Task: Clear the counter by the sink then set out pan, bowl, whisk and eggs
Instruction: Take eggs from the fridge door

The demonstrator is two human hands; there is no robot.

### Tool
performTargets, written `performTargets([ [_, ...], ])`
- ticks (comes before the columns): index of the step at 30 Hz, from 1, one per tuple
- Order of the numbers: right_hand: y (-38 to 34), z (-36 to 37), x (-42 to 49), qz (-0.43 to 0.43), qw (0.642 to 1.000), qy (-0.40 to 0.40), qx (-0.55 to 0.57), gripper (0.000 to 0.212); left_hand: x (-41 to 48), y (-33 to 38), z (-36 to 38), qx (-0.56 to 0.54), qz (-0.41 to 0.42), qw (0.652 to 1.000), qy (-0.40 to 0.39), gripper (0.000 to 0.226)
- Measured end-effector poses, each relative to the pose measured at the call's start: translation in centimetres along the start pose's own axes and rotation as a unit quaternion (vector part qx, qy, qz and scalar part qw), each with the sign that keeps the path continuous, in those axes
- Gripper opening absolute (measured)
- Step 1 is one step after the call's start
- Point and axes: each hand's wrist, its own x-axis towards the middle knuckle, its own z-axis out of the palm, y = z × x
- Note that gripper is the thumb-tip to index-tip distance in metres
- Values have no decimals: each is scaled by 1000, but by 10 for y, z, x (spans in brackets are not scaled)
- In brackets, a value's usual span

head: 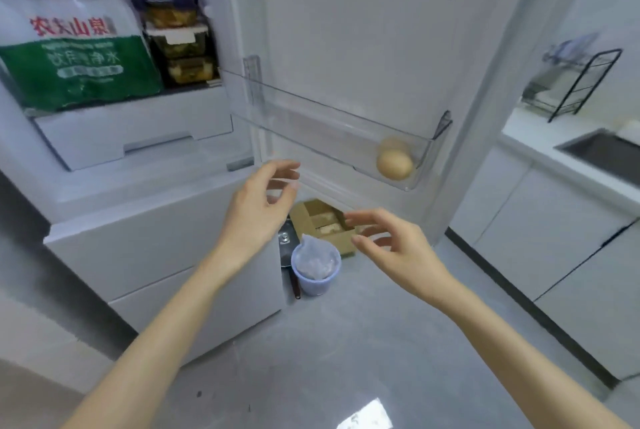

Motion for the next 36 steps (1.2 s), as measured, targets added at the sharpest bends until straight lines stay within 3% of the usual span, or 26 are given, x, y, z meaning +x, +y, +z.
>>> performTargets([
  [3,-38,-29,-10,-43,999,22,-15,24,15,27,-2,-11,66,997,33,21],
  [8,-91,-73,-7,-108,989,74,-63,21,50,58,3,73,191,978,44,26],
  [14,-116,-109,42,-94,975,106,-173,15,79,56,20,145,160,975,-57,35],
  [16,-113,-114,63,-72,963,82,-247,14,80,49,22,148,142,977,-64,36],
  [20,-104,-117,97,-24,913,-47,-404,20,82,44,19,144,147,977,-60,33],
  [27,-81,-101,147,75,835,-182,-513,31,93,37,17,151,166,973,-57,31],
  [36,-59,-92,161,68,831,-215,-508,29,111,39,16,142,159,975,-56,28],
])
